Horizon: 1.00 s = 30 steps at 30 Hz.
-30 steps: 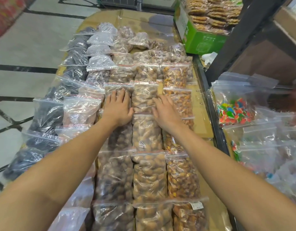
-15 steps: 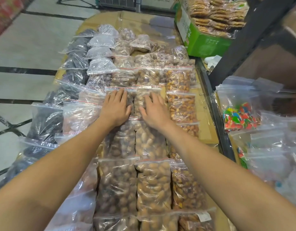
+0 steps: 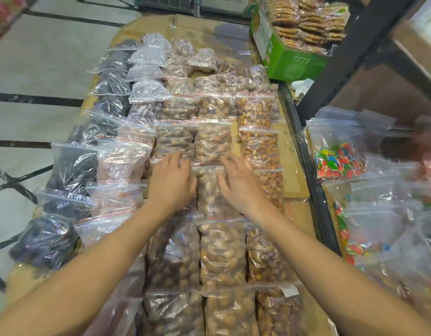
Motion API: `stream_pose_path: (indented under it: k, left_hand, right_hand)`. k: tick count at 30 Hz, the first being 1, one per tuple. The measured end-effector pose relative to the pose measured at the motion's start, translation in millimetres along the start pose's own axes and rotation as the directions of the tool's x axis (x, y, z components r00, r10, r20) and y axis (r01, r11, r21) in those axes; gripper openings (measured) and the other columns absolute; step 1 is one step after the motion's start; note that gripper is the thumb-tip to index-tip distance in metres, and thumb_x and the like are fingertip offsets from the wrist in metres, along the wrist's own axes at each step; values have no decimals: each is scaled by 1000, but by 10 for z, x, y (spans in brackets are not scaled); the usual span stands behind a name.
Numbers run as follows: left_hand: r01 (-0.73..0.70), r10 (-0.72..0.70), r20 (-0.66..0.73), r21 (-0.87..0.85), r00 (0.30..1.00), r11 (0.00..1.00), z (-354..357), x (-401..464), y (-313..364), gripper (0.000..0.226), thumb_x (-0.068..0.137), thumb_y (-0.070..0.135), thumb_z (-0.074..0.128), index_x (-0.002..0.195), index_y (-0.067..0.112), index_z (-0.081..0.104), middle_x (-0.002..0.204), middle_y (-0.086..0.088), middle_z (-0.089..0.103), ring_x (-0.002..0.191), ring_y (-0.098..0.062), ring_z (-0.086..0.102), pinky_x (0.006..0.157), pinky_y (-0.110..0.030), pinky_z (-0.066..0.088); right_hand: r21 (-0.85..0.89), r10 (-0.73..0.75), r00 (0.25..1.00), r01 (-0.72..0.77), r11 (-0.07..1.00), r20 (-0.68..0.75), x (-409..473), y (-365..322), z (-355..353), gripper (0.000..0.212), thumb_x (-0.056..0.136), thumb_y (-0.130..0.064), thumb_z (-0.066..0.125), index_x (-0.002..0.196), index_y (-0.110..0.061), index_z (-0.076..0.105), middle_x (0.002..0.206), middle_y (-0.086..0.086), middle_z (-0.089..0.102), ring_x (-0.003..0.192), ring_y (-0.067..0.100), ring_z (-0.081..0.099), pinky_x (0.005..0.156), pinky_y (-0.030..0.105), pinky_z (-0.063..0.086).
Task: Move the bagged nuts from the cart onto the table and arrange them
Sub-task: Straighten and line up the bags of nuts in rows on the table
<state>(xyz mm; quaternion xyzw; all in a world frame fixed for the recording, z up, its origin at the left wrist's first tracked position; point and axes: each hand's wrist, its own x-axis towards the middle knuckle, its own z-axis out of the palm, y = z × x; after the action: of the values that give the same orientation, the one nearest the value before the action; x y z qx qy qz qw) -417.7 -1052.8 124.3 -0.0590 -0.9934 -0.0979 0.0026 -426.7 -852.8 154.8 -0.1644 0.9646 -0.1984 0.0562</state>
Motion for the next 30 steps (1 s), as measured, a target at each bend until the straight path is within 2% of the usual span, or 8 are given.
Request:
stream_pose_path:
  k: [3, 6, 9, 12, 16, 19, 25, 30]
  left_hand:
    - [68, -68, 95, 3, 993, 998, 195, -413, 131, 65, 96, 44, 29, 146, 4, 44, 153, -23, 42, 139, -43, 39, 110, -55, 39]
    - [103, -109, 206, 39, 972, 994, 354, -448, 132, 79, 99, 52, 28, 161, 9, 6, 169, -17, 1, 155, -40, -1, 124, -57, 11]
    - [95, -103, 246, 44, 964, 995, 375, -393, 121, 84, 98, 55, 28, 161, 12, -6, 168, -15, -15, 153, -41, -16, 124, -60, 4]
    - [88, -82, 263, -12, 961, 996, 209, -457, 159, 74, 103, 52, 24, 162, 14, 0, 169, -12, -15, 153, -43, -15, 123, -61, 3]
    - [33, -27, 114, -51, 993, 998, -46, -1032, 507, 63, 105, 41, 25, 159, 9, 22, 169, -20, 1, 153, -48, 2, 124, -58, 8]
    - [101, -87, 275, -39, 957, 994, 37, -1601, 755, 66, 104, 47, 24, 159, 11, 18, 169, -20, 0, 152, -50, -1, 123, -57, 5]
    - [71, -98, 311, 98, 945, 993, 311, -1870, 693, 76, 97, 51, 7, 161, 13, -10, 169, -16, -13, 153, -45, -14, 123, -55, -6]
    - [93, -111, 298, 73, 948, 993, -26, -1894, 809, 68, 104, 54, 19, 163, 25, 2, 170, -12, -7, 152, -50, -6, 122, -63, 0]
  right_hand:
    - [-96, -29, 995, 38, 995, 96, -443, 65, 275, 52, 107, -35, 44, 154, -12, 40, 156, 10, 41, 147, 33, 33, 120, 51, 34]
    - [-131, 44, 984, -21, 991, 174, -465, 48, 469, 62, 110, -39, 34, 164, -14, 18, 170, 11, 17, 157, 38, 12, 127, 49, 18]
    - [-151, 73, 973, -40, 988, 220, -454, 13, 489, 63, 111, -42, 23, 166, -18, 2, 174, 8, -2, 159, 35, -5, 130, 49, 5]
    - [-104, 47, 968, -22, 994, 246, -538, -7, 385, 65, 111, -44, 29, 166, -21, 3, 174, 10, -1, 159, 36, -5, 130, 49, 4]
    - [-45, 5, 993, 0, 999, 117, -1025, -67, 275, 58, 110, -38, 36, 163, -18, 25, 167, 9, 29, 156, 32, 20, 127, 51, 23]
    - [-68, 17, 993, -9, 998, 119, -1610, -118, 380, 54, 109, -39, 37, 159, -17, 36, 161, 7, 38, 152, 29, 28, 124, 51, 29]
    - [-141, 122, 954, -86, 986, 272, -1863, -95, 641, 67, 109, -54, 21, 166, -25, 0, 174, -1, -10, 159, 35, -6, 128, 50, 2]
    - [-115, 84, 978, -63, 991, 190, -1949, -176, 333, 63, 110, -48, 28, 165, -24, 10, 173, 9, 9, 159, 38, 2, 129, 54, 8]
